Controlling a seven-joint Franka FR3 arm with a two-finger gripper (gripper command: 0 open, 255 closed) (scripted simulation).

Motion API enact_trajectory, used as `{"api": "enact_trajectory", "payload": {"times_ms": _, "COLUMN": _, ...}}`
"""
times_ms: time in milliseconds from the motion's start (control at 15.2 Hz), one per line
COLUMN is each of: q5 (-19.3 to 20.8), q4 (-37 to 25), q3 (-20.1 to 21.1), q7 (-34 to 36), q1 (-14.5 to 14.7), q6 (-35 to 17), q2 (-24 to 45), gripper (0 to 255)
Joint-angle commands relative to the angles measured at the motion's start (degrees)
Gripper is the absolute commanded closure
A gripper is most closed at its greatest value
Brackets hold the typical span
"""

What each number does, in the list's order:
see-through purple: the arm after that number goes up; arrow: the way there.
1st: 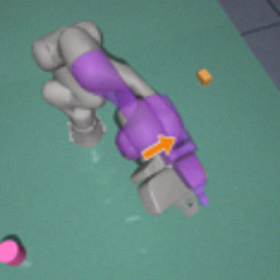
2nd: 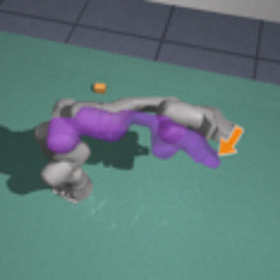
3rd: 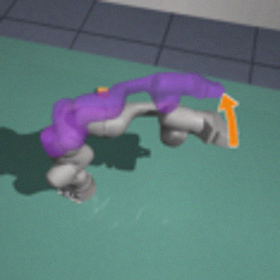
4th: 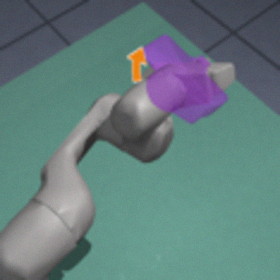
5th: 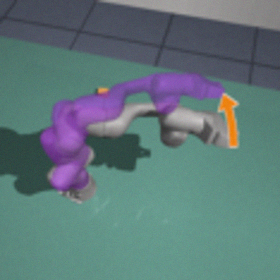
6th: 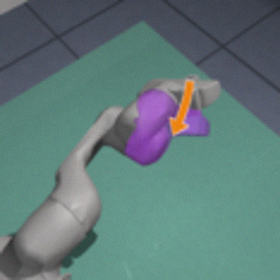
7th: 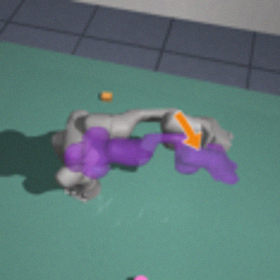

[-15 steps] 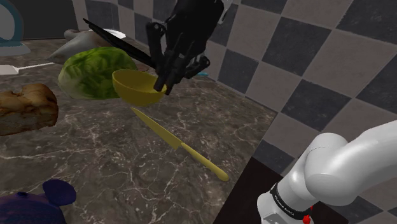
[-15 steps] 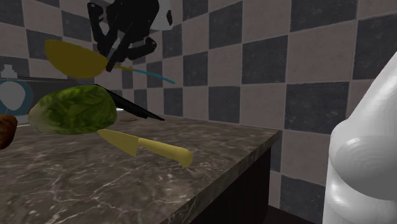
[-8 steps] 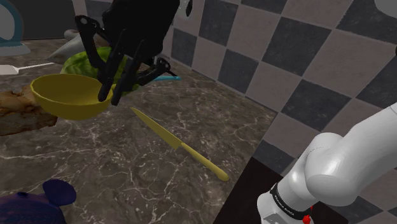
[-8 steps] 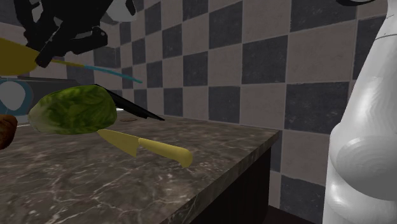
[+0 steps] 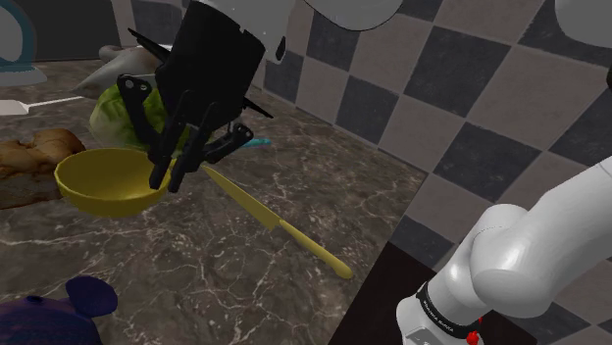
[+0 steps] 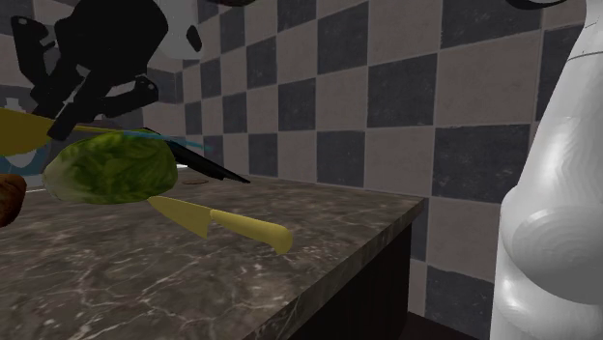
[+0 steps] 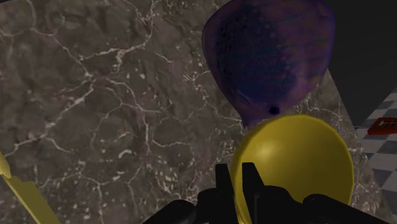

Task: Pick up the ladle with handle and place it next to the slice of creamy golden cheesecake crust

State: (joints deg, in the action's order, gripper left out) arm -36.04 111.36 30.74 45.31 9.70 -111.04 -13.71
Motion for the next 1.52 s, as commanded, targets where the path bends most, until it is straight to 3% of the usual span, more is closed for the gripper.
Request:
{"api": "enact_trajectory", "payload": {"times_ms": 0, "q5": -0.29, "q4": 1.43, "q3": 0.2, "q7": -0.71, "q1": 0.1, "q6": -1.45, "q2": 0.13, "gripper": 255}}
{"api": "enact_trajectory", "payload": {"times_ms": 1056, "q5": -3.08, "q4": 11.63, "q3": 1.84, "q7": -6.24, "q1": 1.1, "q6": -12.45, "q2": 2.02, "gripper": 255}}
{"api": "enact_trajectory", "payload": {"times_ms": 1452, "q5": -3.08, "q4": 11.63, "q3": 1.84, "q7": -6.24, "q1": 1.1, "q6": -12.45, "q2": 2.02, "gripper": 255}}
